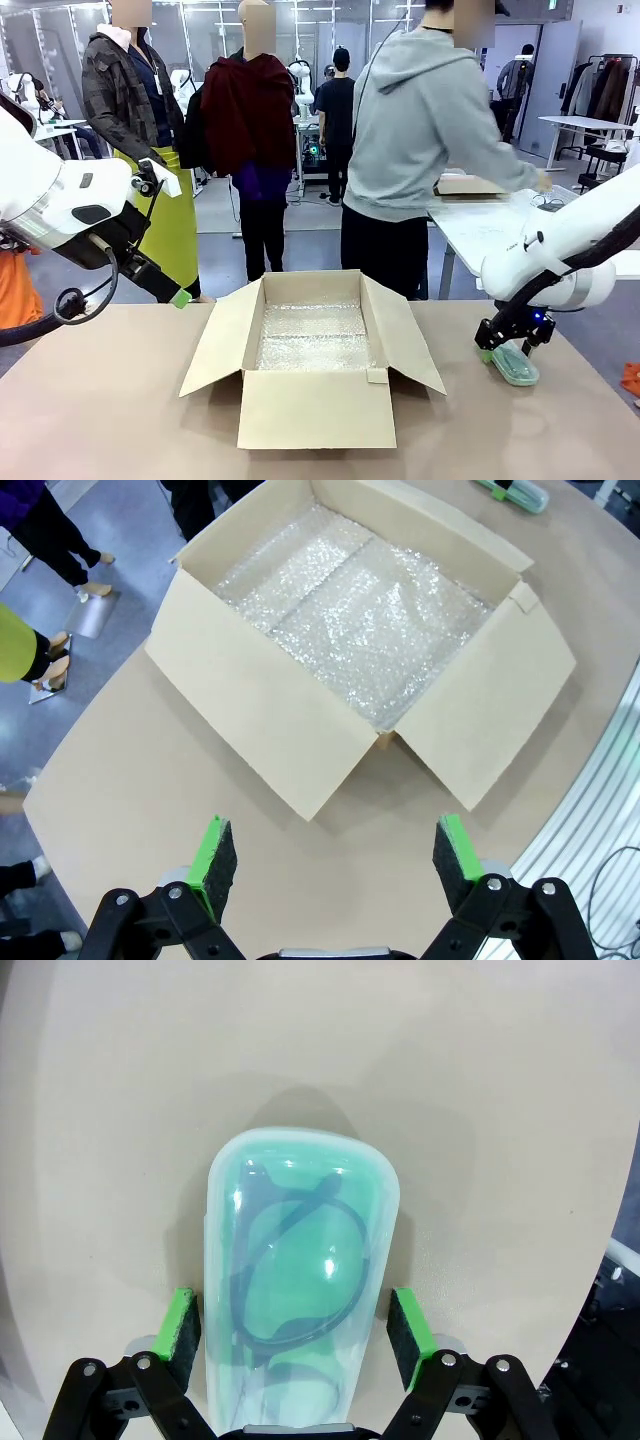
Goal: Pack the glasses set securely to prepare it for shipping.
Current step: Place the Glasses case inside the Package Box.
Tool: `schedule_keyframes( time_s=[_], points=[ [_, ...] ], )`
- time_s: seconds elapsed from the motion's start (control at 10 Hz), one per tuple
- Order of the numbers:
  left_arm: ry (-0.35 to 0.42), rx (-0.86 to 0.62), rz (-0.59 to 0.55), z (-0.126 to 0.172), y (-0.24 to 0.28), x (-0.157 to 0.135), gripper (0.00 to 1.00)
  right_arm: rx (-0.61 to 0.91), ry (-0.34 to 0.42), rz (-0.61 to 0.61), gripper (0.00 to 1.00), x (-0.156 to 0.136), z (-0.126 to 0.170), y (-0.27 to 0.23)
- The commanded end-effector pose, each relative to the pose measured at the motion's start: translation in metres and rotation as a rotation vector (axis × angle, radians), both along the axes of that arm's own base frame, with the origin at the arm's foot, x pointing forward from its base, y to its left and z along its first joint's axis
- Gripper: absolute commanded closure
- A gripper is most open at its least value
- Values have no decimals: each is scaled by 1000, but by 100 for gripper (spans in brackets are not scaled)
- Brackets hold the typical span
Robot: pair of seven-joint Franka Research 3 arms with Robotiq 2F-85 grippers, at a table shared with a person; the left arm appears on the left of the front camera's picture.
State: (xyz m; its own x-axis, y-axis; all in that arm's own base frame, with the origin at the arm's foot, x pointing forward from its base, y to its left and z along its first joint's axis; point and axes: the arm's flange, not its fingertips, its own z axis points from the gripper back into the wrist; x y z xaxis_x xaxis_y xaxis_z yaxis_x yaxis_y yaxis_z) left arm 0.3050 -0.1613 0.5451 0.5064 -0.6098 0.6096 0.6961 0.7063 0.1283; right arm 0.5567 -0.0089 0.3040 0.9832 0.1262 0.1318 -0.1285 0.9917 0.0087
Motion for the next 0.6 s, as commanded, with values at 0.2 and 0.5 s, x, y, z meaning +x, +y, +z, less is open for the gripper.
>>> schedule_keyframes(
  time_s=[0.2,0.5],
  points=[
    [-6,8,0,0,1,0,0,13,32,-29,45,4,10,-1],
    [-6,8,0,0,1,0,0,47,29,-30,64,0,23,-4]
  ],
)
